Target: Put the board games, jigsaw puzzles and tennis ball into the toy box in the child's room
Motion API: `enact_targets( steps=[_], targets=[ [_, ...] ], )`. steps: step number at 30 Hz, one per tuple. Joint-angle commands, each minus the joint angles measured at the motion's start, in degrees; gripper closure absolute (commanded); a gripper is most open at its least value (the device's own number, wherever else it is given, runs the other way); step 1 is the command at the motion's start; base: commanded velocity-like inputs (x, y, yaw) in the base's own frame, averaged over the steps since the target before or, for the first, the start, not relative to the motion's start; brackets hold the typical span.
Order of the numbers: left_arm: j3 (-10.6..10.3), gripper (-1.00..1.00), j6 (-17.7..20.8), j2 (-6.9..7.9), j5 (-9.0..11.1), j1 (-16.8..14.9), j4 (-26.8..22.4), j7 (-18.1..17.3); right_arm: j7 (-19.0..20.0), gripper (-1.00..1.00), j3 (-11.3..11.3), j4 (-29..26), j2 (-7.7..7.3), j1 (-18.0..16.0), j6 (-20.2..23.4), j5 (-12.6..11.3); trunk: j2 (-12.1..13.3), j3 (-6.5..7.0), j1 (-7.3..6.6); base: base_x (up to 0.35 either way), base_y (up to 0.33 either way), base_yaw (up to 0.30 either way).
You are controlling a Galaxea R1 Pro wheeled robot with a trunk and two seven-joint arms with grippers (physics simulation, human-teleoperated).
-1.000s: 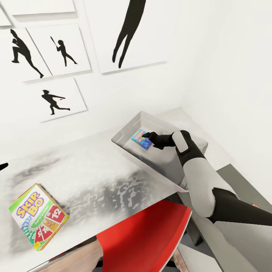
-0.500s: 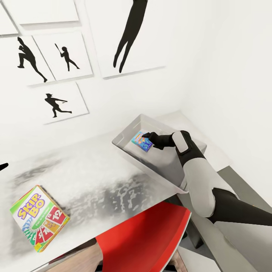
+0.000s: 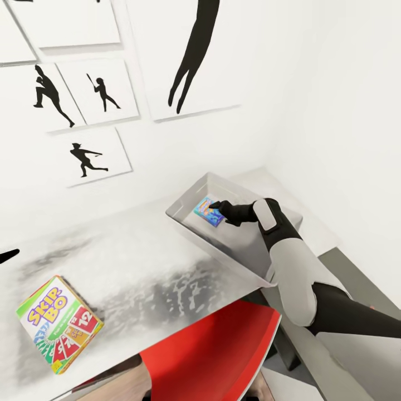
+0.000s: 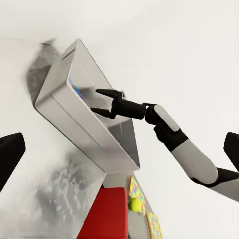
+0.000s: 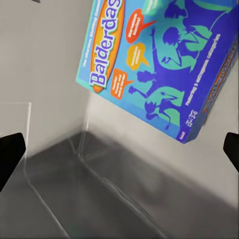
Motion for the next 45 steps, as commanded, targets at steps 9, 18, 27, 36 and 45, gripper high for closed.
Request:
enact_targets(
  steps=[9,18,27,36,45],
  targets=[
    [0.1,-1.0,-2.5,-2.04,-6.1,0.1,4.1,-0.2,0.3,-1.0,-0.4,-0.1,0.08,0.5,0.4,0.1,-0.1,0.74,0.04,-0.062,0.006,0.0],
    [0.1,-1.0,-3.9,-2.57,-6.9,0.5,6.5,-0.2,0.4,-1.0,-0.4,0.0,0.08,0.4,0.3,0.1,-0.1,1.56,0.04,-0.127,0.033,0.0],
    [0.2,-1.0,-4.6,-2.63,-6.9,0.6,6.9,-0.2,0.5,-1.0,-0.4,-1.1,0.08,0.4,0.4,0.1,-0.1,2.38,0.04,-0.011,0.003,0.0],
    [0.2,-1.0,-5.2,-2.63,-6.9,0.6,7.1,-0.2,3.9,-1.0,-0.5,-15.7,0.08,2.5,8.0,0.1,-0.1,3.21,0.04,-0.001,0.0,0.0],
    [0.2,-1.0,-5.3,-2.63,-6.9,0.6,7.2,-0.2,9.3,-1.0,-0.8,-32.2,0.08,10.4,11.1,-1.9,-0.1,4.03,0.04,0.0,0.0,-0.012]
  ],
)
